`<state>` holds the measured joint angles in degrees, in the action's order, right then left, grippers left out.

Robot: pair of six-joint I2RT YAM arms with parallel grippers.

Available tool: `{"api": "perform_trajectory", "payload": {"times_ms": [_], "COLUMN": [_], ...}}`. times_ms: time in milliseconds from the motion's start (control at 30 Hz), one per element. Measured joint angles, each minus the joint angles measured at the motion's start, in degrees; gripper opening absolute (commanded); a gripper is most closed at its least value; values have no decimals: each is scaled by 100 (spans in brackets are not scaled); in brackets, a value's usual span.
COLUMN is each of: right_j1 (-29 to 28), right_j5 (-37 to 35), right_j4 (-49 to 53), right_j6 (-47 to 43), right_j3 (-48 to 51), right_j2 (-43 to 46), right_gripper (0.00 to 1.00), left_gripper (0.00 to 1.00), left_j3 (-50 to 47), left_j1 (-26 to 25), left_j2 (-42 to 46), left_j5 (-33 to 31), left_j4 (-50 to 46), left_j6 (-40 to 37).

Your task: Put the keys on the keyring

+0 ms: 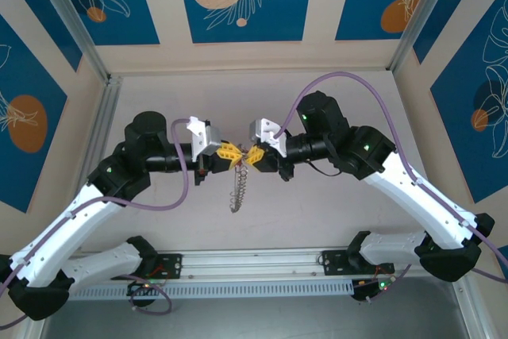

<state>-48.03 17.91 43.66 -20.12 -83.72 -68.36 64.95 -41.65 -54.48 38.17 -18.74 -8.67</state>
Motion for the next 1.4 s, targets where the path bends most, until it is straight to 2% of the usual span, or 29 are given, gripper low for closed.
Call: {"api": "perform_trajectory", "payload": {"times_ms": [100, 400, 567, 667, 900, 1067, 1100, 1300, 1400], "right_j1": [48, 92, 92, 92, 42, -13, -24, -37, -42], "right_j5": [125, 107, -208, -271, 9, 103, 131, 201, 173], "right_j4": [-7, -291, -671, -898, -1248, -1322, -1331, -1351, -1318], "right_j6": [22, 205, 428, 505, 573, 647, 654, 684, 671], "right_j3": [2, 63, 452, 522, 509, 509, 509, 509, 505], "right_j2": [0, 55, 621, 940, 815, 619, 595, 588, 590], "right_gripper": [11, 35, 39, 39, 38, 35, 32, 0, 0], "left_gripper": [0, 0, 0, 0, 0, 0, 0, 0, 0], "left_j3": [-127, -407, -599, -743, -911, -946, -953, -1032, -1049], "left_j1": [15, 15, 17, 20, 26, 28, 28, 63, 79], "left_j2": [17, 125, 271, 310, 321, 343, 343, 361, 378], "left_j5": [125, 428, 520, 584, 688, 708, 715, 730, 723], "left_j4": [326, 1128, 1493, 1773, 2131, 2315, 2347, 2529, 2516], "left_j6": [245, 730, 957, 1132, 1384, 1482, 1484, 1600, 1617]}}
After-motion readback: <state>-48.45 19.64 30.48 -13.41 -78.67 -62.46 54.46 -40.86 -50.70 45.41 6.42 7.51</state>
